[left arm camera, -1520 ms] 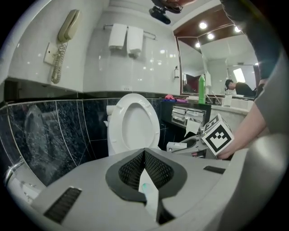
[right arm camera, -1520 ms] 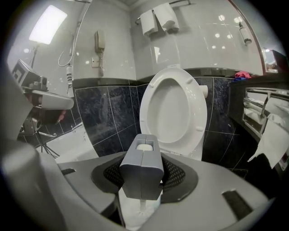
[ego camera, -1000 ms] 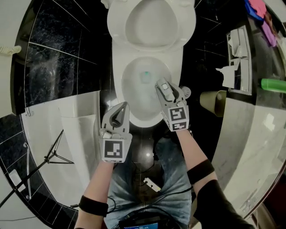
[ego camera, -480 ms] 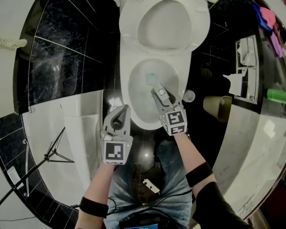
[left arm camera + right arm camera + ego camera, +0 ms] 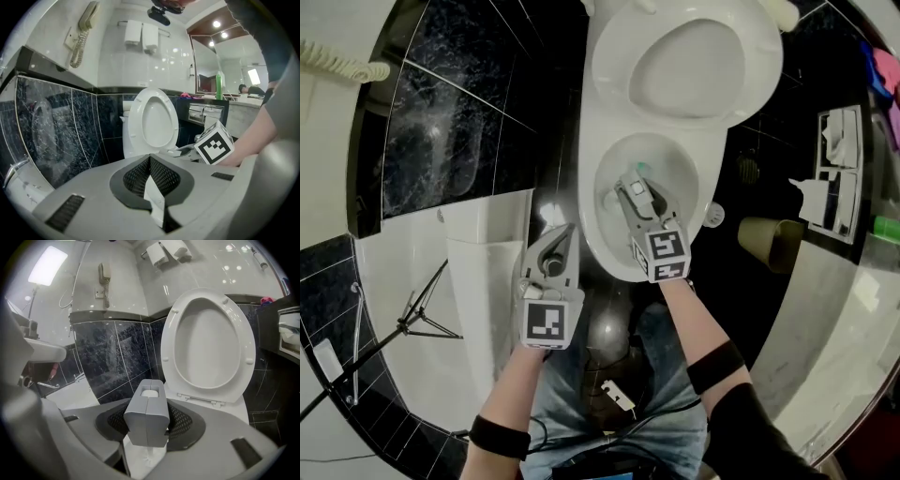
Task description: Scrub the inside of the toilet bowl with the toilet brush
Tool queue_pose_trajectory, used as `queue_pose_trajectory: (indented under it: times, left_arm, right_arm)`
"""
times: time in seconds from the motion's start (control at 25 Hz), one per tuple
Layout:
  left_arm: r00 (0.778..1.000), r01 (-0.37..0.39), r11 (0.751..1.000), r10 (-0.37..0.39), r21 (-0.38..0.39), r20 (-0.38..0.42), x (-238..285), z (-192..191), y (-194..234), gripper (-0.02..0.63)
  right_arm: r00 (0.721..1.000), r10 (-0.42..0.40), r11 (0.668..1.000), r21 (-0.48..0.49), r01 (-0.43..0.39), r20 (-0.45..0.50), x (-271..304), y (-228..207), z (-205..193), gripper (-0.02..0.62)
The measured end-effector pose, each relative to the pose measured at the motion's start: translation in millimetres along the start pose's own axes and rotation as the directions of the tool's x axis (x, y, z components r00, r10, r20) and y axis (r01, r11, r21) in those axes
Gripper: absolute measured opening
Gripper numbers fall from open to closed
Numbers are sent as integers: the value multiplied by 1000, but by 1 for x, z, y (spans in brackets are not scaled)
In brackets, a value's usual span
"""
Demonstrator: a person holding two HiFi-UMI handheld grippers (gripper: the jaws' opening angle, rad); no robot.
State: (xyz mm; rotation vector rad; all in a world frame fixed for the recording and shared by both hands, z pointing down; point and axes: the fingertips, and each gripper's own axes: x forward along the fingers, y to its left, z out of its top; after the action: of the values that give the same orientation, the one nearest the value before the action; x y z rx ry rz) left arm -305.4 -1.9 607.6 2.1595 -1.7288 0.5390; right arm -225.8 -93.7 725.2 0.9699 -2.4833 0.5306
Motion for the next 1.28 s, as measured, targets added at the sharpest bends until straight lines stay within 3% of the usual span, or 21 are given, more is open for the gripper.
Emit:
queue_pose_trajectory:
  times: [0.6,0.88,1.08,1.28]
  left_arm:
    - [999,13,1000,-13,10,-33,15,-7,8,3]
    - [999,40,999,-40,19,-11,30,-1,-7,3]
    - [998,56,998,-56,24,-15,35,1,-20,3]
    - [997,72,997,-72,36,-20,38,2,-33,3]
  right_arm:
    - [976,-168,982,108,154,138,43,-67,60,203]
    - [942,-267,959,149,240,203,29,-108,72,204]
    - [917,-334,939,155,306,217,10,-145,75,204]
    - [907,-385,922,100,373,171,-12,-176,60,204]
